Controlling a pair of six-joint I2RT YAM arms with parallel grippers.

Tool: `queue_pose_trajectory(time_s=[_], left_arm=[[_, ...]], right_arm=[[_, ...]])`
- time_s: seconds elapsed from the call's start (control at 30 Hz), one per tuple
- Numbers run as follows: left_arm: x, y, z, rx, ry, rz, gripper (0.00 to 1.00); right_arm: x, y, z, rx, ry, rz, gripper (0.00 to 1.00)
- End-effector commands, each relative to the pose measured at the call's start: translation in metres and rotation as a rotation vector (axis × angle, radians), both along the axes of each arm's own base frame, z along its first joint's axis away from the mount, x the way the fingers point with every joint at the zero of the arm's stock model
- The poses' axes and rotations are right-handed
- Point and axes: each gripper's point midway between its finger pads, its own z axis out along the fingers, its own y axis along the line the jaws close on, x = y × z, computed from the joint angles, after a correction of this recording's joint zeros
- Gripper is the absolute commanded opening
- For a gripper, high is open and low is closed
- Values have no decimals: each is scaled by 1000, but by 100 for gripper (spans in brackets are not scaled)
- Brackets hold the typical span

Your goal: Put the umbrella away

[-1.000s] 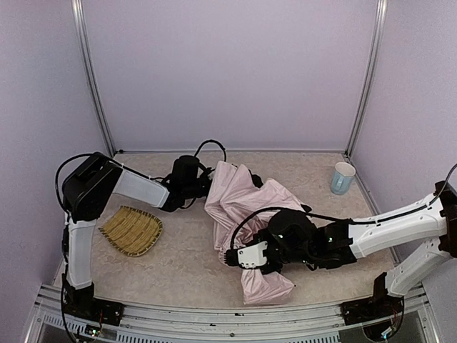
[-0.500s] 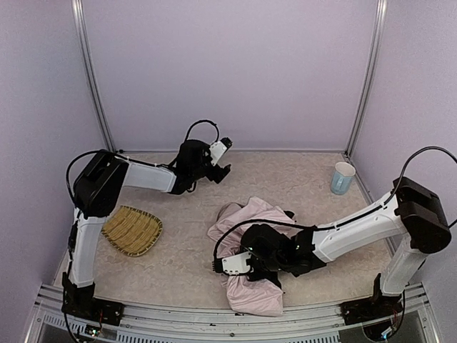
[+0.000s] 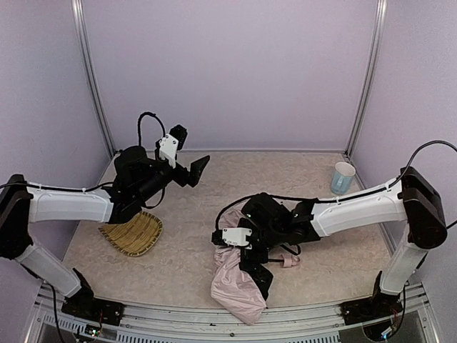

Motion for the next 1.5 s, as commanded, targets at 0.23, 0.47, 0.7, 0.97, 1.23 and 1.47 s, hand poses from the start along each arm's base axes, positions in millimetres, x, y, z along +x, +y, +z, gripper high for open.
queue_pose_trajectory(time_s=[0.23,0.47,0.7,0.97,1.23,1.47], left_arm=[[-127,-40,-22,120,90,-409,87],[-179,-49,-35,213,140,-564,78],[-202,-69,-77,314,239,-646,77],[-228,-96,-92,395,247,-776,68],[-260,-102,-96,489,320,-945,72],[-265,-108,-147,594,304,-992,86]], right_arm=[[-28,-21,88,81,121,52,100],[-37,-29,137,280,245,104,100],[10,-51,136,342,243,-127,98],[65,-51,63,373,276,-437,73],[119,-29,-19,299,323,-490,61],[110,-20,-65,253,400,-411,60]])
